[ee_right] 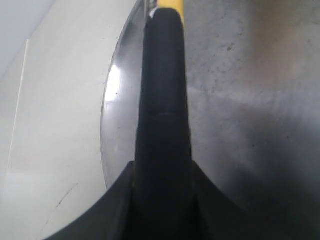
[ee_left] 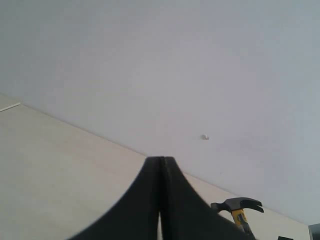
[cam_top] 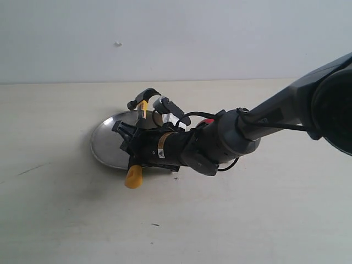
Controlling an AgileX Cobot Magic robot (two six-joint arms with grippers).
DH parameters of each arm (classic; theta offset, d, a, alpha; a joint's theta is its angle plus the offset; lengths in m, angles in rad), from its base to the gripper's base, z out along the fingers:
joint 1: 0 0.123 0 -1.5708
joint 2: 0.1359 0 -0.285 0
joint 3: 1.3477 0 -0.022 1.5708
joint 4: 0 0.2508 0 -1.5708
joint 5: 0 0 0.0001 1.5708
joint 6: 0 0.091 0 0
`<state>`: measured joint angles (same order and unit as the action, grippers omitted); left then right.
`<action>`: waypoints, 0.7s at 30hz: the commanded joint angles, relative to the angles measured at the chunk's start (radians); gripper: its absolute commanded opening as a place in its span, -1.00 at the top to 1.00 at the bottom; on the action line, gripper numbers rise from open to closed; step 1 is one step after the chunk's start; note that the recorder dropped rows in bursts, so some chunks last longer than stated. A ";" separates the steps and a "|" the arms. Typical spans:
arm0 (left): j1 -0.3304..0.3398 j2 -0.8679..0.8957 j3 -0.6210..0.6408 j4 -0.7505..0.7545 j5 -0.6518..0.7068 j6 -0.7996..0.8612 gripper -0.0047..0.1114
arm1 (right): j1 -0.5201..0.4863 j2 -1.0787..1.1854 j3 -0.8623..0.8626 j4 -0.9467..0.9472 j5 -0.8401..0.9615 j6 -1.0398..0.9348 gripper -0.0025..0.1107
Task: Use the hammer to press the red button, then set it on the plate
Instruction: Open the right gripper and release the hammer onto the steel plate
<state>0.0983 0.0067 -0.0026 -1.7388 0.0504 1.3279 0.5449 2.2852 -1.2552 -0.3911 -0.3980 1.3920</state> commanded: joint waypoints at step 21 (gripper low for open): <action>0.001 -0.007 0.003 -0.006 0.003 0.002 0.92 | 0.001 -0.014 -0.111 -0.330 0.060 0.242 0.73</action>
<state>0.0983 0.0067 -0.0026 -1.7388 0.0504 1.3279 0.5449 2.2869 -1.3476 -0.6934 -0.2905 1.6475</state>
